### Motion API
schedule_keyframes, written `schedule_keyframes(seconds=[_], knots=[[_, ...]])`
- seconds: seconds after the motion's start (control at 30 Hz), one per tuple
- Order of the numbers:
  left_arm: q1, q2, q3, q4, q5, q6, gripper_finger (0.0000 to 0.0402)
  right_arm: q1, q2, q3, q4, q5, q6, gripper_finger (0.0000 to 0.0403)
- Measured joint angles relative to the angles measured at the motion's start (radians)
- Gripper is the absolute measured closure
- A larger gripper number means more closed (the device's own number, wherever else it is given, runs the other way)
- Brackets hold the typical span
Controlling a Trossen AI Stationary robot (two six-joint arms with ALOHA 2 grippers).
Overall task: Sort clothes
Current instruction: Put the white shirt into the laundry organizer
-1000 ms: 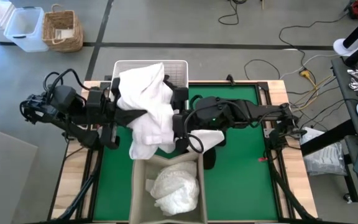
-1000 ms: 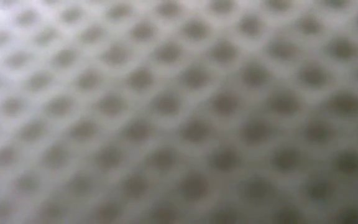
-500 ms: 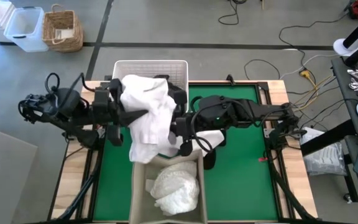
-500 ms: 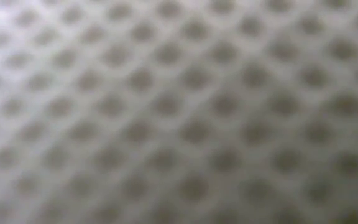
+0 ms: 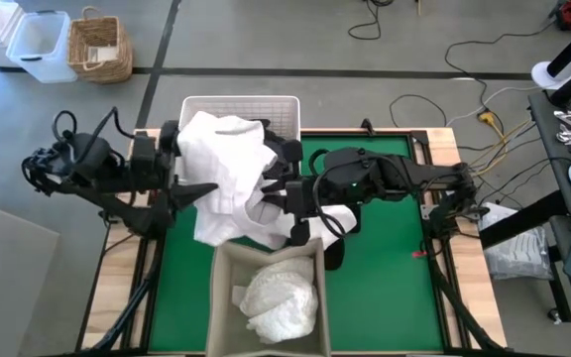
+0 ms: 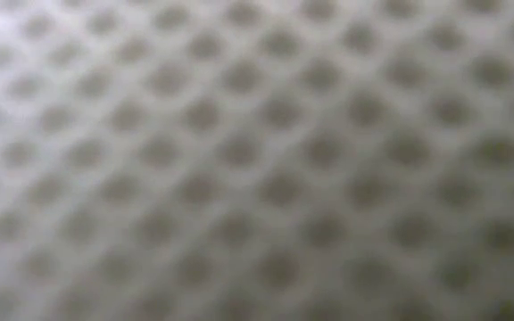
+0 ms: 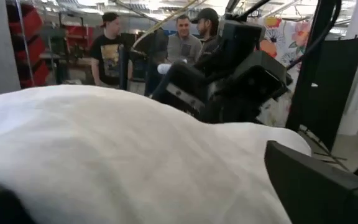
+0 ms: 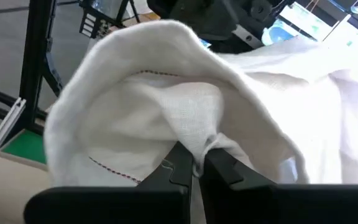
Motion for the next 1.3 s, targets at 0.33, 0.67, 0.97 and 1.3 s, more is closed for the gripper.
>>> schedule_keyframes(seconds=[0.33, 0.67, 0.97, 1.3], knots=[[0.000, -0.073, 0.000, -0.210, 0.000, -0.104, 0.0035, 0.000, -0.016, 0.001, 0.048, -0.080, 0.048, 0.0394], [0.000, -0.121, 0.000, -0.366, 0.079, -0.185, 0.0035, 0.005, -0.050, 0.001, 0.121, -0.104, 0.054, 0.0394], [0.000, -0.164, 0.000, -0.383, 0.079, -0.187, 0.0035, 0.006, -0.105, 0.001, 0.284, -0.247, 0.116, 0.0394], [0.000, -0.200, 0.000, -0.426, 0.074, -0.180, 0.0035, 0.003, -0.116, 0.001, 0.471, -0.408, 0.278, 0.0394]])
